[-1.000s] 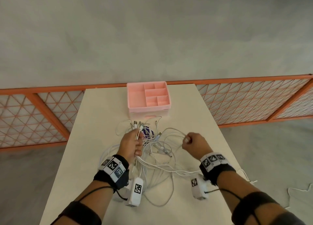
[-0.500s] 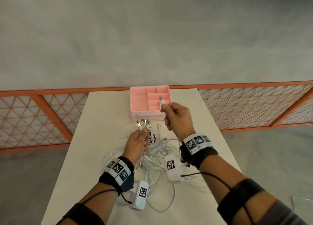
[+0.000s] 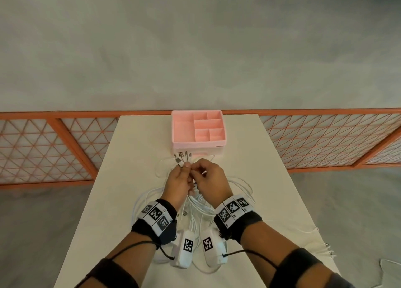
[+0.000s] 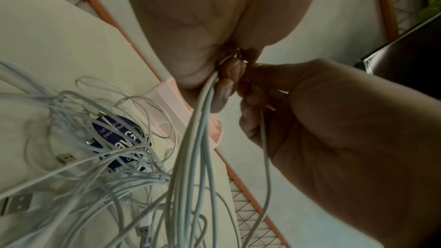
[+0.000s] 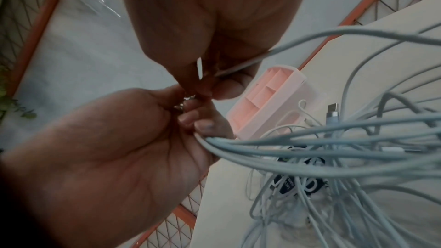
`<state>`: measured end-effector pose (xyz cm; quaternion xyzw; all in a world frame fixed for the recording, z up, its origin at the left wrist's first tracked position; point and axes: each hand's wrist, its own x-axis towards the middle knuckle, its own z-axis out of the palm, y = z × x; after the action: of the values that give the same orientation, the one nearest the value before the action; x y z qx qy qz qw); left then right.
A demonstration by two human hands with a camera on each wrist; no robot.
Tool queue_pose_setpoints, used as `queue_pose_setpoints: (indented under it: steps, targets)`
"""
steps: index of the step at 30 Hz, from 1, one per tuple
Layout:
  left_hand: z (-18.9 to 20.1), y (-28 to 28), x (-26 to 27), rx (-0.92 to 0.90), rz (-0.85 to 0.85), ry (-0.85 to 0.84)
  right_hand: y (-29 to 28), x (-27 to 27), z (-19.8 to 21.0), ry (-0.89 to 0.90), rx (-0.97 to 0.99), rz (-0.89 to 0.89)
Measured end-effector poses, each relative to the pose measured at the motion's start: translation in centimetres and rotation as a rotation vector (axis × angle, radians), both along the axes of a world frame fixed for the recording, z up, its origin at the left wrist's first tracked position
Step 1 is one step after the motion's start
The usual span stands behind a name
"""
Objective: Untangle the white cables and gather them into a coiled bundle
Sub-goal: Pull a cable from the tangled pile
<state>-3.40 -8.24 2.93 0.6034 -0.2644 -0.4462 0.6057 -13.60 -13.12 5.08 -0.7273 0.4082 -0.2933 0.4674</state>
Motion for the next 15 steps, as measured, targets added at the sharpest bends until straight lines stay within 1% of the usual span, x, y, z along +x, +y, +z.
queue_pose_setpoints:
  steps: [4,5,8,9,10,12,14,15]
  targets:
    - [-0.2,-0.1,0.5,0.035,0.064,-0.012,-0.3,-0.7,-0.4,0.024,0.002,0.125]
    - [-0.3,0.0,0.5,0.045,0.055,-0.040,-0.6,-0.9,-0.1,0.028,-0.018,0.114]
    - [-0.2,0.2,0.0,0.048,-0.002,-0.124,-1.7,-1.1,1.4,-0.022,-0.094,-0.011]
    - [0.0,0.2,-0.3,0.029,-0.034,-0.139,-2.1,-0.9,2.1,-0.035,-0.097,-0.008]
    - [0.3,0.3,-0.6,0.009,-0.075,-0.158,-2.3,-0.7,2.8,-0.029,-0.079,0.033]
    - [1.0,0.4,-1.0,-0.022,-0.152,-0.206,-2.6,-0.2,3.7,0.063,-0.055,0.157]
    - [1.3,0.4,-1.0,-0.045,-0.184,-0.225,-2.7,0.3,4.1,0.198,-0.134,0.247]
    - [1.4,0.3,-1.0,-0.053,-0.190,-0.218,-2.7,0.4,4.1,0.231,-0.169,0.268]
